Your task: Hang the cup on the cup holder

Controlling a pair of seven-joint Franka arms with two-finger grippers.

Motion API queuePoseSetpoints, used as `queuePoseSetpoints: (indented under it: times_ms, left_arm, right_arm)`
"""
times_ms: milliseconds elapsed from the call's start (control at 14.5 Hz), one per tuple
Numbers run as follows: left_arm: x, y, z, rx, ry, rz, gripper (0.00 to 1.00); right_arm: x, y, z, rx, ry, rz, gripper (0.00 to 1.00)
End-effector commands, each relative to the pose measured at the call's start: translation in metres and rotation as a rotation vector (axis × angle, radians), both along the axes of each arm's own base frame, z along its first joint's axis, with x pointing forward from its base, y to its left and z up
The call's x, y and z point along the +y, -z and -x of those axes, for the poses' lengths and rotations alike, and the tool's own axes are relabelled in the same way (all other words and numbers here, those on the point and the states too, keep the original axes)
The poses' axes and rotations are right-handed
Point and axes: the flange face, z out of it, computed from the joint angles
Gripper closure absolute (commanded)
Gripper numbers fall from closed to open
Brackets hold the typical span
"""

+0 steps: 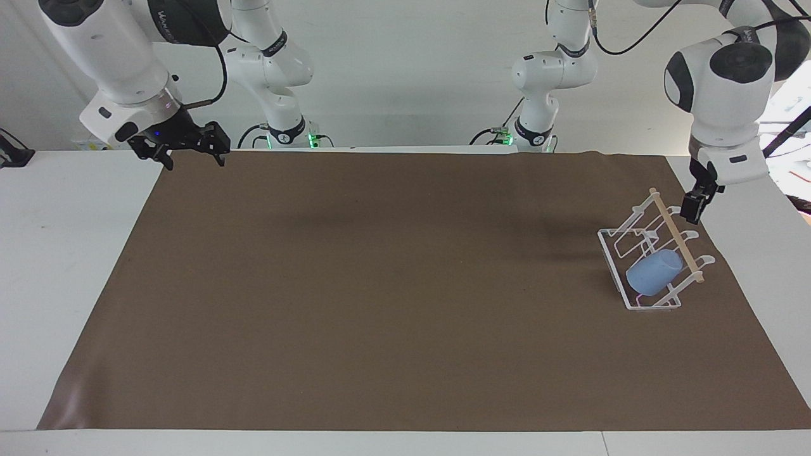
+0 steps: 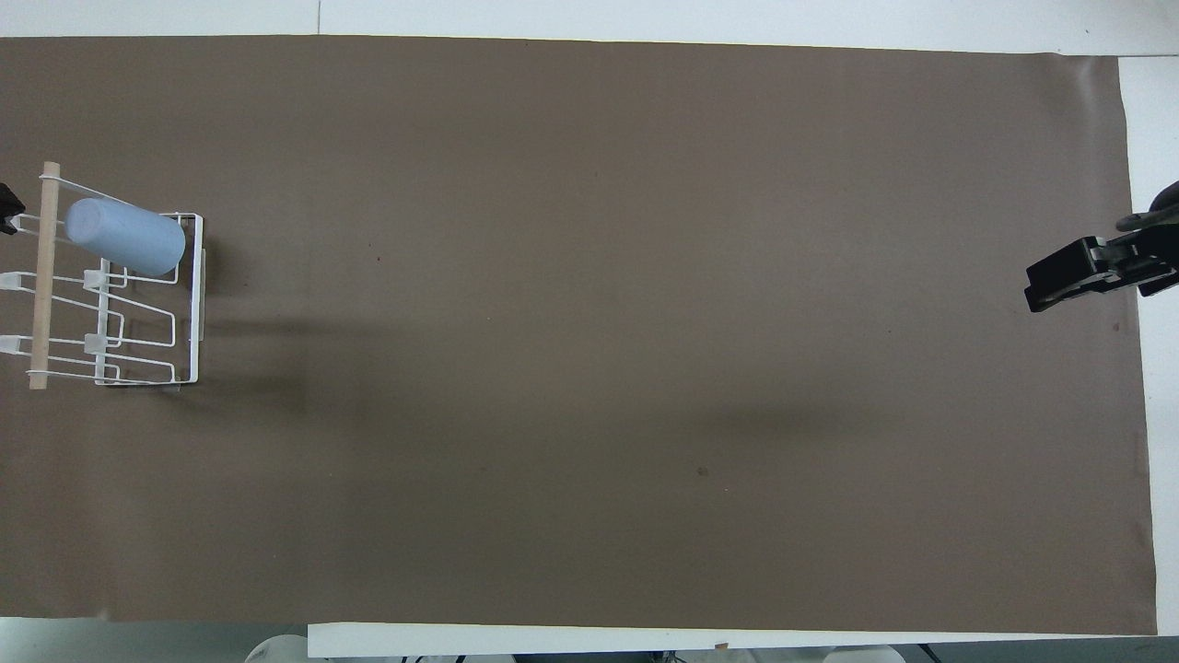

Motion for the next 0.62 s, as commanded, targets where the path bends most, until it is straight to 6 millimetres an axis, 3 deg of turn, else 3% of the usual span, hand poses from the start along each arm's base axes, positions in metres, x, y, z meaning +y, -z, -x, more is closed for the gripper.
queuePoseSetpoints:
  times_ms: [0, 275, 550]
  left_arm:
    - [-0.010, -0.014, 0.009, 0.122, 0.197, 0.162, 0.00]
    - [-0.045, -0.035, 0.015, 0.310, 0.415, 0.247, 0.00]
    - [-0.096, -0.040, 0.010, 0.288, 0.601, 0.283, 0.00]
  right_arm:
    - [-0.005, 0.000, 0.006, -0.011, 0.016, -0.013, 0.00]
    - [-0.008, 0.000, 0.005, -0.023, 0.023, -0.013, 0.00]
    - [-0.017, 0.000, 0.004, -0.026, 0.040, -0.012, 0.00]
